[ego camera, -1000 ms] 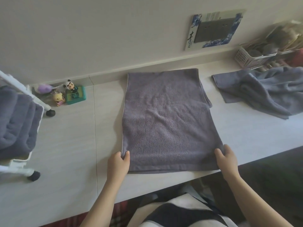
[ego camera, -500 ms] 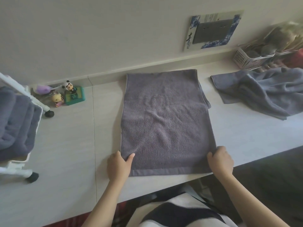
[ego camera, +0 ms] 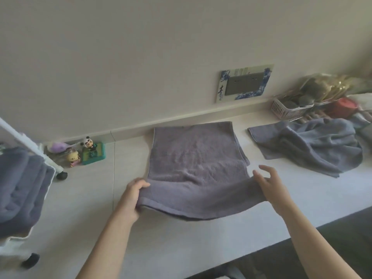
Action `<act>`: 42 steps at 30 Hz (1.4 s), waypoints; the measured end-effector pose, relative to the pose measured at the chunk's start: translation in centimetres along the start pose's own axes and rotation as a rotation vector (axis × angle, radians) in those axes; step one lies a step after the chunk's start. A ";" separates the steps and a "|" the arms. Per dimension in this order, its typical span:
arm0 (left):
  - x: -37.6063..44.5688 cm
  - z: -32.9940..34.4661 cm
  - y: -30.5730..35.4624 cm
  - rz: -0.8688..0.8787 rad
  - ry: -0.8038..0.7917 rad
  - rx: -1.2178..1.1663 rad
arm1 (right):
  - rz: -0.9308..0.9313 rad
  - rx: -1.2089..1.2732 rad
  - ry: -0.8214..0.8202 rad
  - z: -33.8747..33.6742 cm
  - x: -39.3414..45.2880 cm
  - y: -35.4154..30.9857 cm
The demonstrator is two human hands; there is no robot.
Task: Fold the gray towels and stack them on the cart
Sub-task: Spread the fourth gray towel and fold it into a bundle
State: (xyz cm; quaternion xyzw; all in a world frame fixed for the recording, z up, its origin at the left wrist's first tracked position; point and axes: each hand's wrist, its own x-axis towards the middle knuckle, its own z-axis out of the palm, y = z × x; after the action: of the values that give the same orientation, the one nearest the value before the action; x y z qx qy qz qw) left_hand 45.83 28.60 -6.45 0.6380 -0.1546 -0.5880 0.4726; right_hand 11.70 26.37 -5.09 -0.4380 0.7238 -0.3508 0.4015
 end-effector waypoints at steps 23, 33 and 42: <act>-8.5 7.4 27.4 0.524 -0.175 -0.744 | -0.449 1.135 -0.344 -7.9 5.3 -26.8; -8.2 9.0 34.8 0.710 -0.247 -0.808 | -0.670 1.223 -0.304 -8.1 6.6 -33.9; -1.5 10.8 38.9 0.734 -0.190 -0.641 | -0.616 1.138 -0.339 -5.3 13.7 -36.3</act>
State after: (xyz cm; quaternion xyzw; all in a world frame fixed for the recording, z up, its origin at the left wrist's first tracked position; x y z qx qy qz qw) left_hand 49.66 5.54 26.48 0.3077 -0.2228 -0.4562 0.8047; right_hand 15.72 1.17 24.69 -0.3935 0.1946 -0.7030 0.5596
